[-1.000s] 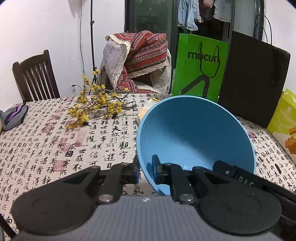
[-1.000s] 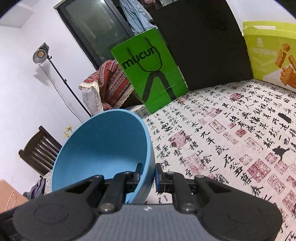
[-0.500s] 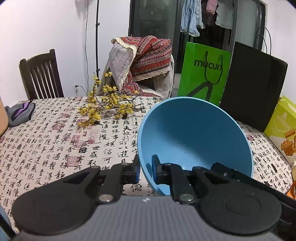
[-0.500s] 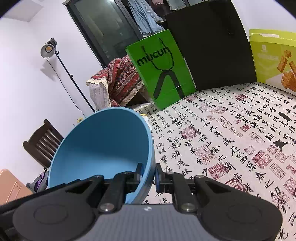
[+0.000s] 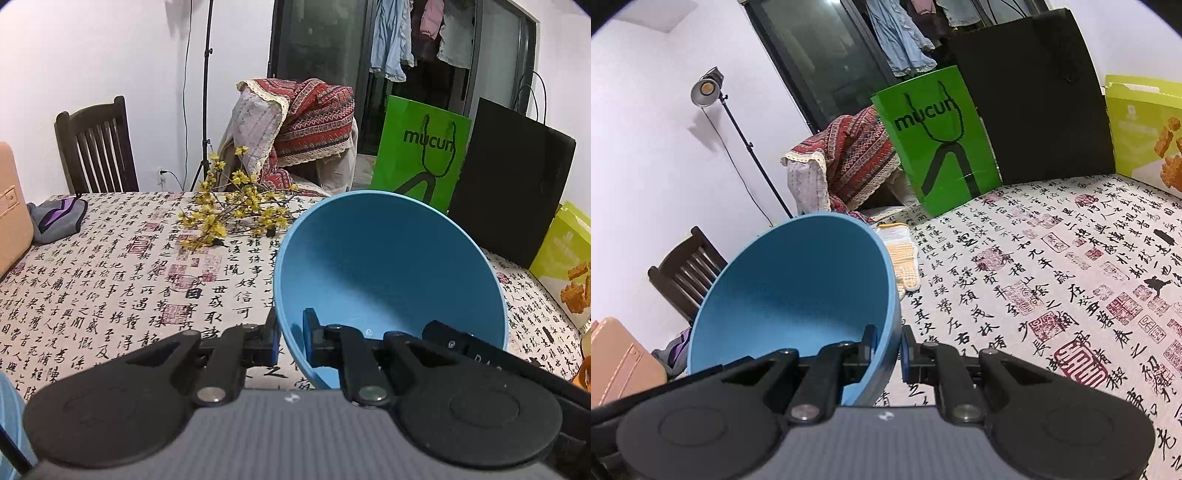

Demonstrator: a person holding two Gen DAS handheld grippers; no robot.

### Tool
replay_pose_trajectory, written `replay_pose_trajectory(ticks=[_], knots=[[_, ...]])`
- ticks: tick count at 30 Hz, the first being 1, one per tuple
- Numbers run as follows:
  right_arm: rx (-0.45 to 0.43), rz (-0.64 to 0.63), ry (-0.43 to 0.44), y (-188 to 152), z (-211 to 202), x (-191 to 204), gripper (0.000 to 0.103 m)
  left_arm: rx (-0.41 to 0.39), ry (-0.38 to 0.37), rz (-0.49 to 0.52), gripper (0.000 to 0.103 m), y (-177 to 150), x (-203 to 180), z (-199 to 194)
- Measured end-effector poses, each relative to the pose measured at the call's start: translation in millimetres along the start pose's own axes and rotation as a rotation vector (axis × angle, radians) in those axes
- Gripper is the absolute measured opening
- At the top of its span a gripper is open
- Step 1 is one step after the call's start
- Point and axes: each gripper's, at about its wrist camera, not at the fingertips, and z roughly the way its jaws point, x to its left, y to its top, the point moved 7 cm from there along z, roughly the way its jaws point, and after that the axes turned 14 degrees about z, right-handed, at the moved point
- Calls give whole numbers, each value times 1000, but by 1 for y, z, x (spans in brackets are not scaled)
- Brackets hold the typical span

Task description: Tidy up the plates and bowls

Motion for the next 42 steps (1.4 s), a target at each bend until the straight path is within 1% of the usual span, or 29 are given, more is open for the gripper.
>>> replay_pose_trajectory(ticks=[42], knots=[[34,-77,38,-57,-27,56,12,-18,17,-67,13,-40,67,-44]])
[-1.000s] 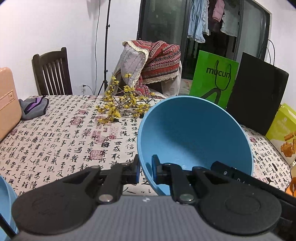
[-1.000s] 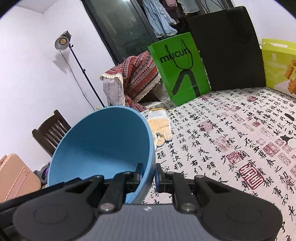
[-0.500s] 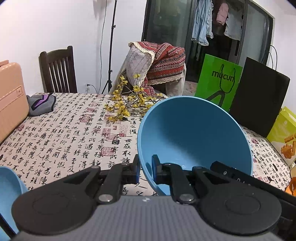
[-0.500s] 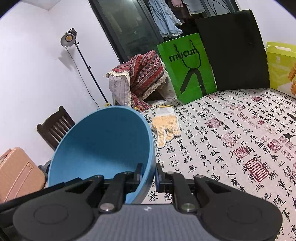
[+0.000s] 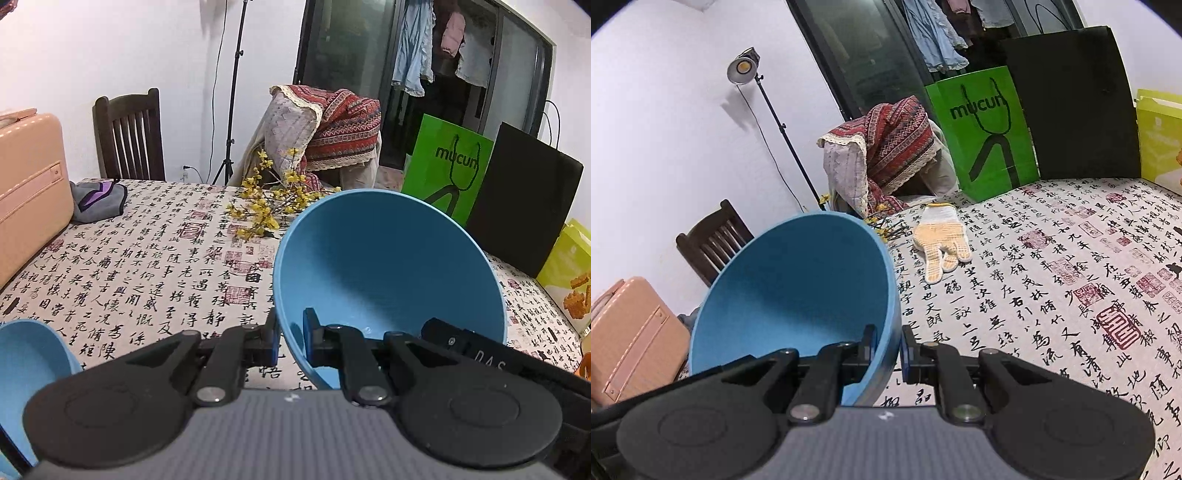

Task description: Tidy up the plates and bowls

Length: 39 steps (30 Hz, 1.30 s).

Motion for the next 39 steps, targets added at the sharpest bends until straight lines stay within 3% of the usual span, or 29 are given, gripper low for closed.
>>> replay_pose_trajectory(ticks=[20,39], knots=[[5,-55,22,-24,-6,34,12,-28,16,-51,13,-9,38,-21],[-5,-127,96,-60,-28,81,12,-74,49,-132,13,-24,84,-62]])
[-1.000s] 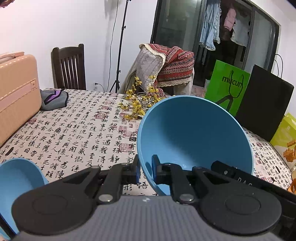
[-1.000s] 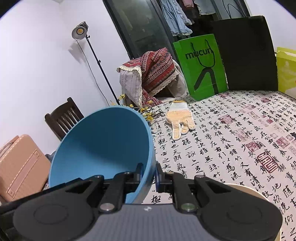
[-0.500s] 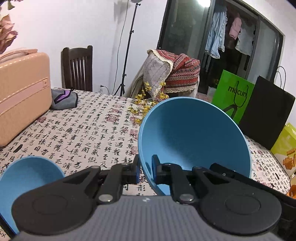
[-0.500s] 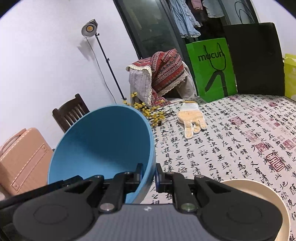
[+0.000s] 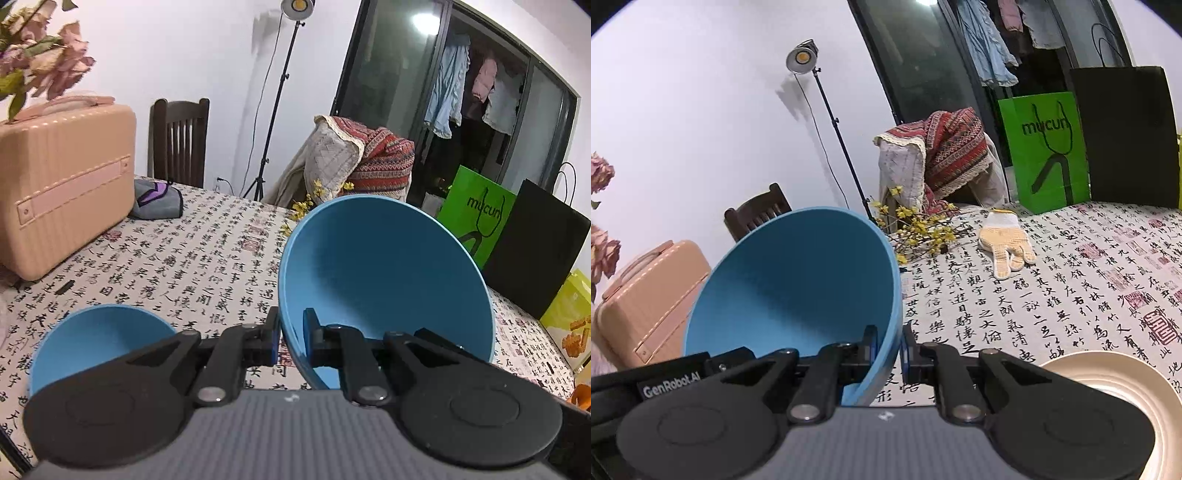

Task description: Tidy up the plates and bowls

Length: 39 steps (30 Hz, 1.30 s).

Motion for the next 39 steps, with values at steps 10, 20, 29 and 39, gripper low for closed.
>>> replay_pose_trajectory(ticks=[10,20,29,39], knots=[[9,-17,39,-12,-2,16,12,-16,26,-24,13,-5,19,-8],[15,-28,66,-23,-3,30,13,-23,26,-52,13,-11,36,-13],[26,-38,89,-32,0,45,13,-26,31,-80,13,-16,53,-14],[51,-50,120,-40,4,61,13,-38,44,-102,13,-20,74,-20]])
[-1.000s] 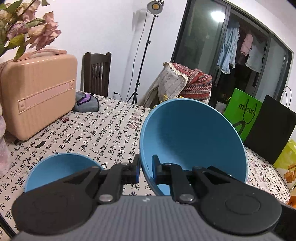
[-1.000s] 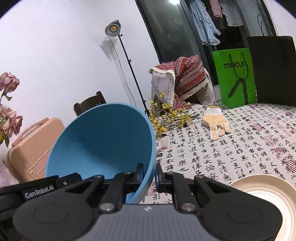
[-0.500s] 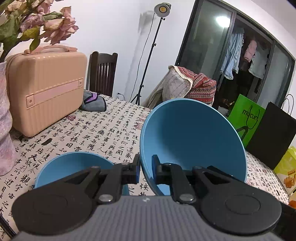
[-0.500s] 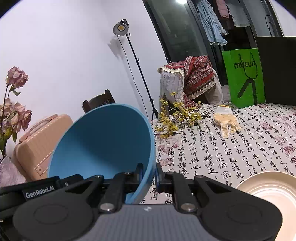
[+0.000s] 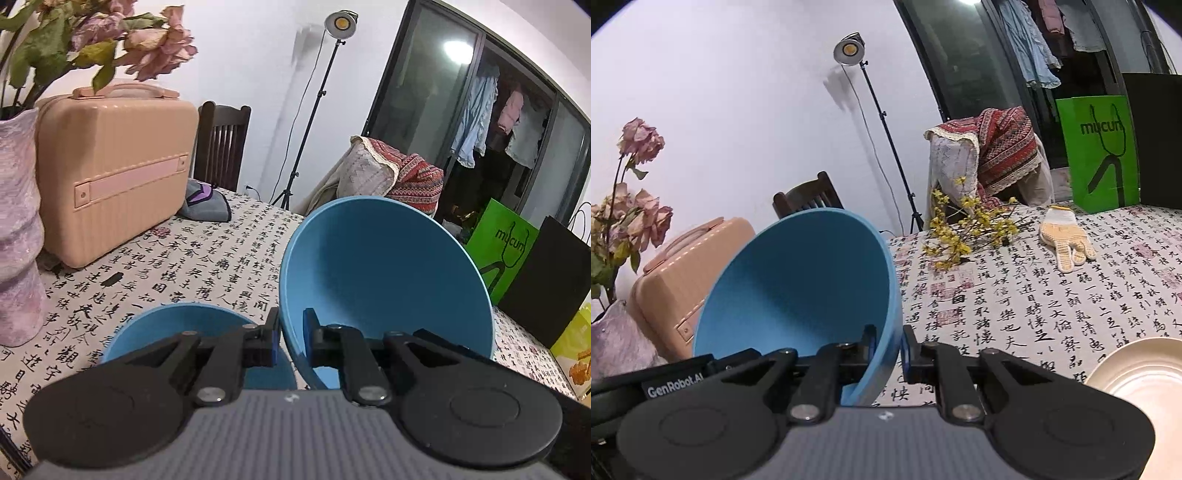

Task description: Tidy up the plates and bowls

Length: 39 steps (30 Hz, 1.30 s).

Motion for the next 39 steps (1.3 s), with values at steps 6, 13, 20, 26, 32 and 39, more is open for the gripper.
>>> replay_pose_trajectory(ticks=[6,13,20,26,32,39], knots=[[23,-13,28,-8,3,13,13,-15,26,-25,13,1,14,-9],[59,-24,58,-18,8,27,13,-28,69,-36,13,-1,29,-16],[84,-35,77,-27,13,38,13,-22,110,-47,13,-10,41,-18],[111,-48,85,-36,19,46,13,-2,130,-67,13,-19,55,-17],[136,-89,73,-50,27,56,13,2,187,-58,13,-26,63,-17],[141,-153,55,-64,33,66,13,35,211,-69,13,-37,75,-14]])
